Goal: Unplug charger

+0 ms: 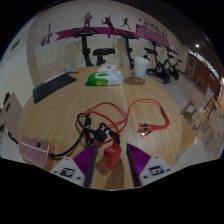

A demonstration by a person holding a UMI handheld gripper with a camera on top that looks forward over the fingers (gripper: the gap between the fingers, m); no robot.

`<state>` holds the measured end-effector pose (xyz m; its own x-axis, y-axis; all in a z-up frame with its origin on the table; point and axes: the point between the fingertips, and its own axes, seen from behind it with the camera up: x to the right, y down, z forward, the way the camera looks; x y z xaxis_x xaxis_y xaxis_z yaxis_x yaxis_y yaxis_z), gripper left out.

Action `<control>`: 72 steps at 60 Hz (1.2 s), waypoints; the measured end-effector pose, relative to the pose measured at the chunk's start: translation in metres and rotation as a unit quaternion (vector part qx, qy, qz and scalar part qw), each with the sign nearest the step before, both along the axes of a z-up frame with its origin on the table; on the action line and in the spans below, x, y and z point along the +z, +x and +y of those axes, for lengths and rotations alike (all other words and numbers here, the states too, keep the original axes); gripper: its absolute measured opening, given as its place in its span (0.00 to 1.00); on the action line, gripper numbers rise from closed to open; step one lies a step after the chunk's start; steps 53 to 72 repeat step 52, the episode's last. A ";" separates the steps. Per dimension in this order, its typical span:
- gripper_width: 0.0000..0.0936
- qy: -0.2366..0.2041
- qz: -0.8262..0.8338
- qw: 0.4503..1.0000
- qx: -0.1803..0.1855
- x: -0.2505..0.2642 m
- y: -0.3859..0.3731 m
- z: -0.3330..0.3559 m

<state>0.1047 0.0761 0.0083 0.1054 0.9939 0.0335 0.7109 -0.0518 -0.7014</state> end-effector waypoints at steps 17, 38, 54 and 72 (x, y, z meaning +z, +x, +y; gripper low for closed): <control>0.92 -0.032 -0.014 0.999 0.030 0.100 0.083 -0.020; 0.91 -0.037 -0.001 0.998 0.044 0.192 0.219 -0.045; 0.92 -0.043 -0.010 0.999 0.025 0.183 0.232 -0.045; 0.92 -0.043 -0.010 0.999 0.025 0.183 0.232 -0.045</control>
